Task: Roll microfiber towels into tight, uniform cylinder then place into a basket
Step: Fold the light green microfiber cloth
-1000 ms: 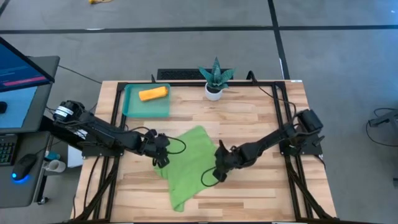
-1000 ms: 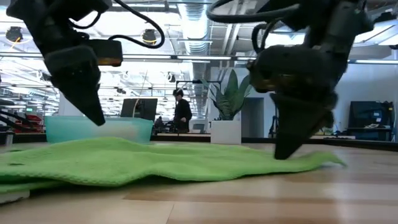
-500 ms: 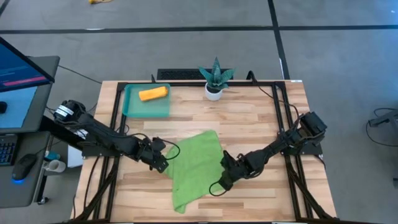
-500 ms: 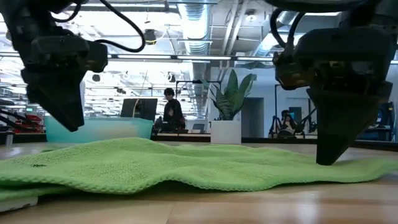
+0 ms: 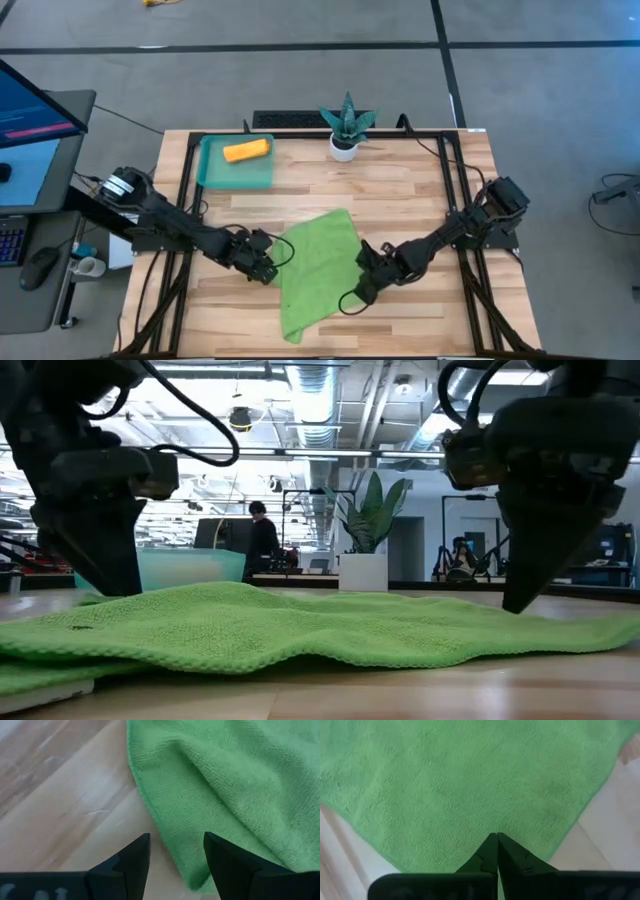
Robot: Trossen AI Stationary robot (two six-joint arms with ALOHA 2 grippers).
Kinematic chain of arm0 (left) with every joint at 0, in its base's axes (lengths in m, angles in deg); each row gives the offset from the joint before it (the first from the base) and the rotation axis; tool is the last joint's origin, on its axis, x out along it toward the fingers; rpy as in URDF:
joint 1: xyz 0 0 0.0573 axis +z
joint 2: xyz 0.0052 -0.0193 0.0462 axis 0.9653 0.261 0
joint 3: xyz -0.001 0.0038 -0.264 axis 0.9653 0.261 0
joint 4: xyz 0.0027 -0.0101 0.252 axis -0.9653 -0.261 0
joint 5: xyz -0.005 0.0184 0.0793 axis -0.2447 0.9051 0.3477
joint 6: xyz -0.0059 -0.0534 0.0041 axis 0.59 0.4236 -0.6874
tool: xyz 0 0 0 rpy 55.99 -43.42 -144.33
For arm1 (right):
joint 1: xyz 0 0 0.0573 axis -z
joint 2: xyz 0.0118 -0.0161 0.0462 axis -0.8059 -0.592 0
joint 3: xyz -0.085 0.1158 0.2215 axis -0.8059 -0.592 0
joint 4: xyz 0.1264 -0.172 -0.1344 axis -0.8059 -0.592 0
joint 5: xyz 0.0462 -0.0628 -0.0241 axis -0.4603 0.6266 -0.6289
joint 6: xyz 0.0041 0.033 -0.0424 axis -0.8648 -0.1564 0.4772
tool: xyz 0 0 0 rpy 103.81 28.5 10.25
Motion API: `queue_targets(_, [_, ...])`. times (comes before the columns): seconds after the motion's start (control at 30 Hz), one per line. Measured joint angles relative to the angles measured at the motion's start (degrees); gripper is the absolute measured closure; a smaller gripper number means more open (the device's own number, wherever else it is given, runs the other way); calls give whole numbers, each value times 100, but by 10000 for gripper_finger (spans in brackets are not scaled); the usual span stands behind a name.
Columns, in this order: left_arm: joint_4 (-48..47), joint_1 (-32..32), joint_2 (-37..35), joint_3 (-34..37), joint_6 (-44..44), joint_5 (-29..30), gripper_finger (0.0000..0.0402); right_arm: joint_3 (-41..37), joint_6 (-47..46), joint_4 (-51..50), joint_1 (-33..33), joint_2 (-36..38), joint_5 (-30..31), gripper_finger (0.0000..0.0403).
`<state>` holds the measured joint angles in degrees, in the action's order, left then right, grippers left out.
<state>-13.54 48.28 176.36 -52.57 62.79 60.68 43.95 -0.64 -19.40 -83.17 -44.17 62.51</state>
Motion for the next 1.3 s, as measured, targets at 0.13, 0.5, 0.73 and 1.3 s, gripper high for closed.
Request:
queue_targets(0.13, [43, 0, 86, -8, 56, 4, 223, 4, 60, 5, 46, 8, 16, 374])
queue_targets(0.5, [-49, 2, 84, -7, -336, 47, 264, 20, 857, 4, 393, 20, 42, 374])
queue_targets(0.73, [-91, 7, 91, 4, -1129, 94, 374, 26, 1659, 50, 653, 384, 205, 370])
queue_targets(1.3, [-1679, 70, 104, -1082, -2826, -189, 401, 31, 4743, 940, 1596, 1093, 741, 360])
